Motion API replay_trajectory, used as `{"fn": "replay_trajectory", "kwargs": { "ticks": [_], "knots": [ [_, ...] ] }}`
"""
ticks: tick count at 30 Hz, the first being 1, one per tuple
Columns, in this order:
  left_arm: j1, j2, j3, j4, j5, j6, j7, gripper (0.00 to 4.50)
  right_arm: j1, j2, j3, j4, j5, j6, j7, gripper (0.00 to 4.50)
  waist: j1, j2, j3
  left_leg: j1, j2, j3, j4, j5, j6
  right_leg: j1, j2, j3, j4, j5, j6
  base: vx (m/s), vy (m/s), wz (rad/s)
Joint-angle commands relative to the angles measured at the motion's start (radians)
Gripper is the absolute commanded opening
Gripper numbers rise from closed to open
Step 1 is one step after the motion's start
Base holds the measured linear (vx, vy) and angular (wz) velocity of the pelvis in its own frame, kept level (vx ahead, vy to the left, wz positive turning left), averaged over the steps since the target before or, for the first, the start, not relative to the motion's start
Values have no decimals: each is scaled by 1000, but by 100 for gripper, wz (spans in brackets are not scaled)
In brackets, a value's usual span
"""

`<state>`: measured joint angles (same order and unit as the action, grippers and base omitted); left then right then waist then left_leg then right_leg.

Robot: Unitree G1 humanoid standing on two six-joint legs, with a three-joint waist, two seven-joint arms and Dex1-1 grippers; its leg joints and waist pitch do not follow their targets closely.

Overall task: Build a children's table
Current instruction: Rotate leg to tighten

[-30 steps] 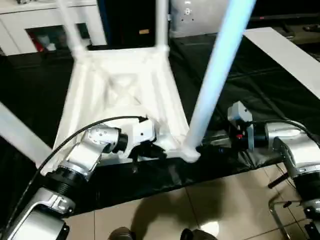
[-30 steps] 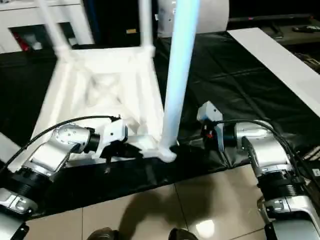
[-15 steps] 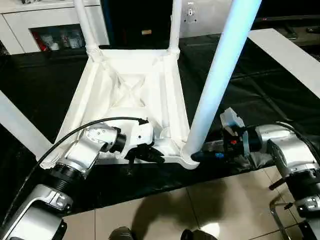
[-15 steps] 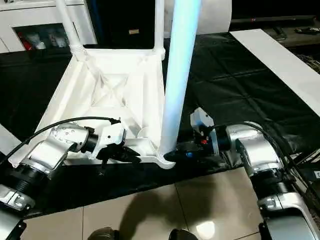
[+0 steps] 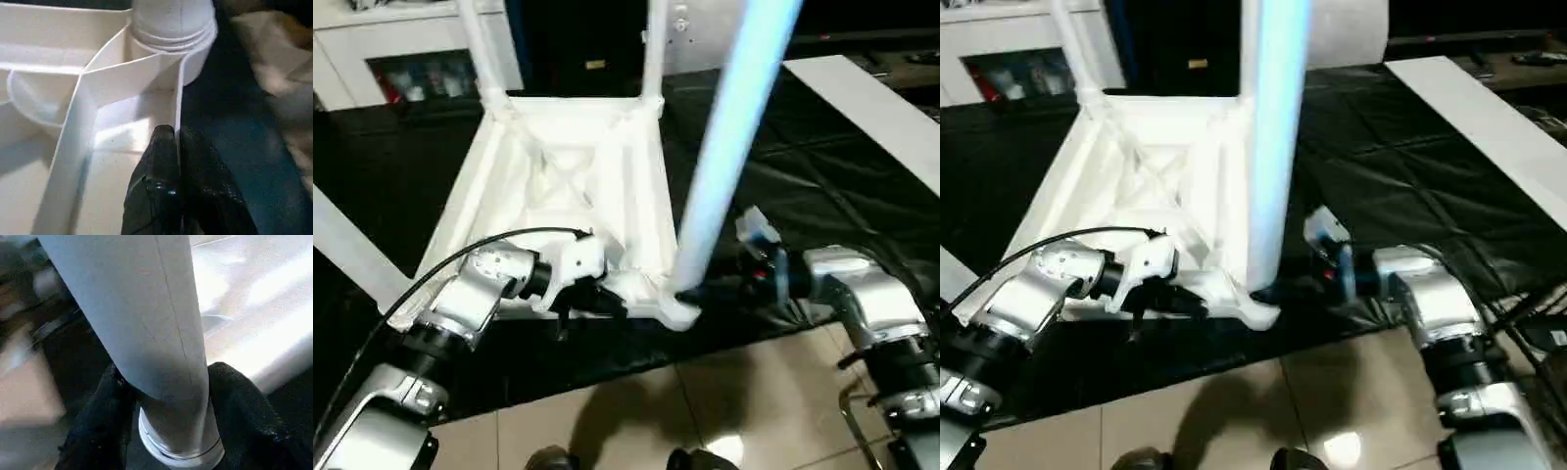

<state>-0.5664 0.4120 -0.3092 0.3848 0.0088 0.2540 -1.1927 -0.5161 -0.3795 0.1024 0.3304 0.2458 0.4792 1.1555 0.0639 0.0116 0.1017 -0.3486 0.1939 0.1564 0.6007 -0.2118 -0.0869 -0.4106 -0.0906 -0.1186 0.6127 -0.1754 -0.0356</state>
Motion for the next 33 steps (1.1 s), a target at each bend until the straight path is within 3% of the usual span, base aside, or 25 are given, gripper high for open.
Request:
{"fn": "replay_trajectory", "kwargs": {
  "ticks": [1,2,4,5,7,8,12,14,15,17,21,28,33],
  "knots": [
    [-4,-94,-28,-36,-9,83,89,0,-34,100,-13,11,-13,86,-203,202,-7,-11,-59,-10,24,-1,-74,-139,37,65,-62,58,-103,-467,-139,0,0,0],
    [-7,-110,-19,-36,-10,101,114,0,-40,121,-22,17,-20,100,-247,202,-19,-11,-60,-12,21,-6,-75,-149,24,67,-63,54,-108,-512,-111,0,0,0],
    [-26,-180,10,-23,-3,161,227,0,-52,202,-36,54,-76,74,-418,202,-36,-11,-59,-18,19,-8,-75,-152,20,65,-61,51,-112,-517,-94,0,0,0],
    [-29,-194,14,-23,-1,177,249,0,-54,220,-41,56,-84,82,-458,202,-45,-12,-59,-15,16,-7,-74,-163,27,61,-60,50,-118,-525,-88,0,0,0],
    [-51,-266,44,-4,-1,223,358,0,-74,300,-70,93,-82,88,-594,202,-54,-12,-59,-13,14,-6,-73,-159,38,58,-58,50,-119,-514,-93,0,0,0],
    [-57,-285,52,1,-1,232,385,0,-79,320,-77,102,-78,90,-623,202,-58,-6,-59,-11,14,-4,-71,-159,44,54,-56,51,-120,-502,-100,0,0,0],
    [-72,-341,65,7,8,255,454,0,-91,385,-99,134,-71,31,-687,202,-56,-6,-63,-12,16,-3,-72,-146,66,55,-54,53,-116,-440,-118,0,0,0],
    [-74,-347,60,2,25,256,467,0,-91,405,-114,139,-67,7,-686,253,-53,-4,-66,-16,20,-4,-73,-119,80,59,-55,55,-105,-361,-144,0,0,0],
    [-75,-343,56,1,31,249,466,0,-87,405,-119,134,-65,3,-681,253,-54,-4,-66,-16,20,-4,-73,-113,86,61,-55,56,-103,-333,-155,0,0,0],
    [-68,-323,46,-10,33,233,445,0,-71,383,-112,100,-69,9,-651,273,-51,2,-67,-17,21,-4,-73,-103,93,64,-56,57,-99,-304,-170,0,0,0],
    [-58,-295,41,-20,35,221,428,0,-57,341,-112,60,-65,34,-637,300,-47,-2,-68,-18,20,-3,-73,-83,105,67,-55,59,-95,-253,-186,0,0,0],
    [-35,-175,32,6,64,73,333,0,46,64,-79,-158,-31,141,-396,372,-22,1,-70,-16,26,-2,-71,-62,128,69,-54,61,-92,-212,-186,0,0,0],
    [-14,-99,14,9,59,-65,239,0,117,-59,-98,-263,-13,139,-305,414,-15,-2,-74,-17,27,-2,-70,-51,124,68,-56,62,-88,-204,-179,0,0,0]
  ]
}}
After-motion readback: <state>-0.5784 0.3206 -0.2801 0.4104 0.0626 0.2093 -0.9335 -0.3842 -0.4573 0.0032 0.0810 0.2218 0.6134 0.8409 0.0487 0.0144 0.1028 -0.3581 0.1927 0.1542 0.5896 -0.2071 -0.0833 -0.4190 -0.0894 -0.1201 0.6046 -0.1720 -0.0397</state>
